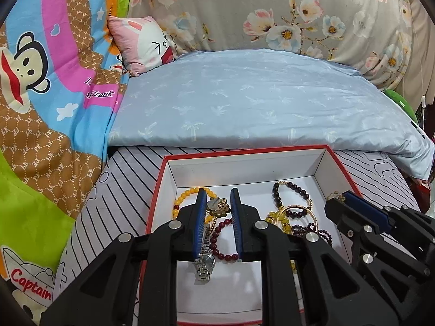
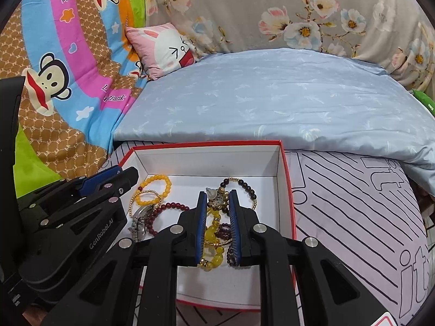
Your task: Organize jewelry
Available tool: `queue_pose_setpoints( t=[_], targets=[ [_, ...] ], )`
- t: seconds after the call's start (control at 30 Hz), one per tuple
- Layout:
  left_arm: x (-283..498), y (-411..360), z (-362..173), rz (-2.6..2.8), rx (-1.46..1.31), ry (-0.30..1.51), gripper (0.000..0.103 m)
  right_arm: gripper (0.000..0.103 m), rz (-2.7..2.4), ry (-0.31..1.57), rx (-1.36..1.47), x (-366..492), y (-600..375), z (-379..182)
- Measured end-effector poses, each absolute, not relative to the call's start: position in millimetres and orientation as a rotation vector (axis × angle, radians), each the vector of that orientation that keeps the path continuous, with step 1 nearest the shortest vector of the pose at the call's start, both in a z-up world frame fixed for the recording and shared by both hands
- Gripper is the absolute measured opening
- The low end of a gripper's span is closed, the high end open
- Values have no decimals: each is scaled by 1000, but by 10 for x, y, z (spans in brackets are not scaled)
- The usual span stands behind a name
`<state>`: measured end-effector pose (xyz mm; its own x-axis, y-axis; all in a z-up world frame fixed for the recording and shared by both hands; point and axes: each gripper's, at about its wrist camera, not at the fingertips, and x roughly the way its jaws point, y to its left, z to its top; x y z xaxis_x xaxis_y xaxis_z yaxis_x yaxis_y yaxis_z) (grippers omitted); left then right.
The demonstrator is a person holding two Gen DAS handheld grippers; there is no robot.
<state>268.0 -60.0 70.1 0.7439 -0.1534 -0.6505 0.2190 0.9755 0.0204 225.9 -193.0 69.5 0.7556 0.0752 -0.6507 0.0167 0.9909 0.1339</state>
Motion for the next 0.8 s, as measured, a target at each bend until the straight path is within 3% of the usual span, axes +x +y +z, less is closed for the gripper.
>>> queue_pose_setpoints(
  t=[0.37,0.4,0.43,0.5,0.63,0.8],
  targets=[
    [2783,-662,625,-205,98,703,18,16,20,731,113,2380,-1918,586],
    [2786,-656,624,-202,96,703,23,18,11,724,106,2377,-1916,588],
    [2787,-649,627,-199,92,701,37,23,4,720,100,2377,-1906,594],
    [2769,-611,649,-172,84,682,53,27,-7,709,87,2364,-1904,612],
    [2754,-556,684,-169,76,677,54,39,-20,699,93,2339,-1938,634],
    [2691,-536,706,-160,83,678,55,46,-29,692,99,2268,-1938,670]
  ],
)
